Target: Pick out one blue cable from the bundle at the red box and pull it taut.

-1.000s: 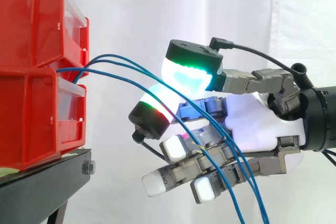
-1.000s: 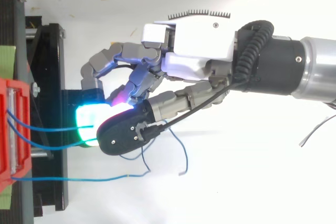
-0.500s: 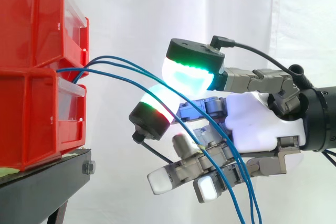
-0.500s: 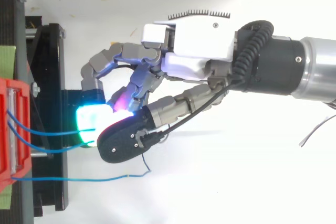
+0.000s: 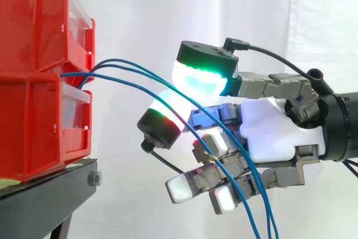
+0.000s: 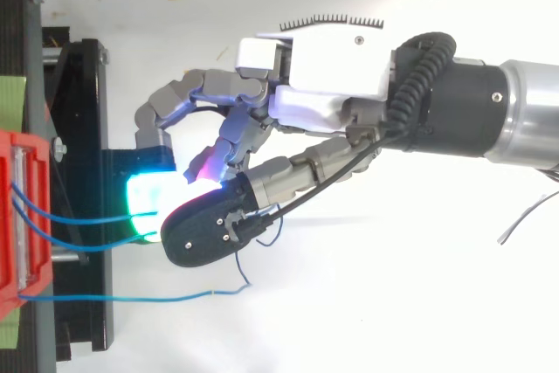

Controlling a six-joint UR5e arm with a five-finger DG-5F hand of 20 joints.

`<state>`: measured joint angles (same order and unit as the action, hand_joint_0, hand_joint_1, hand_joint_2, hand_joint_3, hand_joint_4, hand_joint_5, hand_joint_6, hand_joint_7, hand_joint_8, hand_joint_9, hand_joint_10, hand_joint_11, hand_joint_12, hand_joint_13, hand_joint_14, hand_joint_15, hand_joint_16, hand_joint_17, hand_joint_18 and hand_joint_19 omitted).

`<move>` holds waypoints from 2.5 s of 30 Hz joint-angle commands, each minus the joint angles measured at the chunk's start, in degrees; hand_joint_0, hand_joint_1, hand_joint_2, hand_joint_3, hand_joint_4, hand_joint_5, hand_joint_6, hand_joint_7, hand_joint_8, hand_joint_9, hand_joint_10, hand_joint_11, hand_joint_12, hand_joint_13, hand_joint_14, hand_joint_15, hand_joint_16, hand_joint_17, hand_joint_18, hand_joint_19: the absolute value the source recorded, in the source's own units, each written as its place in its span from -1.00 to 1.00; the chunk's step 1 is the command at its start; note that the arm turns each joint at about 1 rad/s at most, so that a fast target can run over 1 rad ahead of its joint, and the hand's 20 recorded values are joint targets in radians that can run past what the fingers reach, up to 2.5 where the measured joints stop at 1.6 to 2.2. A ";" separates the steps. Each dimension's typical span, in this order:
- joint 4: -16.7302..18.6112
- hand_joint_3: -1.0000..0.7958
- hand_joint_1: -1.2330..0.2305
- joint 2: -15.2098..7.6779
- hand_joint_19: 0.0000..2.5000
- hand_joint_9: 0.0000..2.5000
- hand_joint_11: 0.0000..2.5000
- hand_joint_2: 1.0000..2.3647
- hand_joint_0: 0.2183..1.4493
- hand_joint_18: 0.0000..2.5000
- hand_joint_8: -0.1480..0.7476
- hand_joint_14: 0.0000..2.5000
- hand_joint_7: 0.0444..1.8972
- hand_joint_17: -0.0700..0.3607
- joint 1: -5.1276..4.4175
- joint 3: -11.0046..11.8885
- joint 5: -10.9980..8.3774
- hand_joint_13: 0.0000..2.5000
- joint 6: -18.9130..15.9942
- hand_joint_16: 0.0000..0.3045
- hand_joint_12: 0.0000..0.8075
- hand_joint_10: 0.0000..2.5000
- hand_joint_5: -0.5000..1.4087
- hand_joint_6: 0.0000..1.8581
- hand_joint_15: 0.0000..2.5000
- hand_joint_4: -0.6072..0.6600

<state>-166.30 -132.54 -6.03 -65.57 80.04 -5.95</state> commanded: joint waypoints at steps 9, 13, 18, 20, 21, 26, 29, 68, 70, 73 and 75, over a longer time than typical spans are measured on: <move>-0.08 -0.42 -0.46 0.00 -0.57 -0.12 -0.33 -1.00 -0.24 -0.31 0.01 -0.99 0.06 -0.21 0.14 0.00 0.03 -0.31 0.06 -0.71 -0.18 -0.97 -0.61 0.02 -0.63 -0.03; -0.25 -0.44 -0.46 0.00 -0.56 -0.11 -0.32 -1.00 -0.23 -0.30 0.02 -0.98 0.07 -0.22 0.23 0.00 0.03 -0.31 0.06 -0.71 -0.18 -0.97 -0.61 0.02 -0.63 -0.05; 0.01 -0.44 -0.49 0.00 -0.56 -0.10 -0.32 -1.00 -0.22 -0.29 0.01 -0.98 0.09 -0.22 0.14 0.00 0.03 -0.30 0.06 -0.72 -0.18 -0.97 -0.60 0.02 -0.63 -0.11; 0.01 -0.33 -0.51 -0.08 -0.55 -0.07 -0.34 -0.99 -0.25 -0.28 0.00 -0.99 0.12 -0.22 0.14 0.00 0.03 -0.28 0.06 -0.72 -0.19 -0.97 -0.59 0.01 -0.64 -0.12; 0.01 -0.30 -0.52 -0.08 -0.56 -0.06 -0.34 -0.98 -0.26 -0.28 -0.01 -0.99 0.14 -0.22 0.14 0.00 0.03 -0.28 0.06 -0.72 -0.19 -0.97 -0.58 0.01 -0.64 -0.12; 0.01 -0.14 -0.49 0.00 -0.56 -0.05 -0.40 -0.97 -0.35 -0.27 0.01 -0.99 0.14 -0.21 0.14 0.00 0.03 -0.26 0.06 -0.71 -0.18 -0.97 -0.57 0.00 -0.66 -0.13; 0.01 -0.07 -0.48 0.00 -0.57 -0.01 -0.40 -0.97 -0.37 -0.24 0.05 -0.99 0.14 -0.18 0.14 0.00 -0.06 -0.23 0.06 -0.69 -0.13 -0.98 -0.56 0.00 -0.66 -0.13; 0.01 -0.08 -0.09 0.00 -0.66 0.17 -0.08 -0.97 -0.41 -0.16 0.09 -0.98 0.22 -0.13 -0.03 0.00 -0.06 -0.01 0.15 -0.66 -0.05 -0.97 -0.56 -0.04 -0.53 0.09; 0.01 -0.09 -0.08 -0.08 -0.64 0.16 -0.09 -0.97 -0.41 -0.15 0.07 -0.98 0.21 -0.15 -0.03 0.00 -0.06 0.01 0.15 -0.67 -0.06 -0.97 -0.57 -0.04 -0.49 0.09; 0.01 -0.11 -0.07 0.00 -0.60 0.15 0.00 -0.97 -0.41 -0.18 -0.01 -0.98 0.19 -0.20 -0.03 0.00 0.03 0.08 0.15 -0.70 -0.10 -0.97 -0.58 -0.03 -0.36 0.10; 0.01 -0.12 -0.07 0.00 -0.58 0.15 0.02 -0.97 -0.41 -0.18 0.00 -0.98 0.18 -0.21 -0.03 0.00 -0.06 0.11 0.15 -0.71 -0.10 -0.97 -0.58 -0.03 -0.31 0.10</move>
<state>-166.29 -132.57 -6.06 -65.57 80.00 -5.80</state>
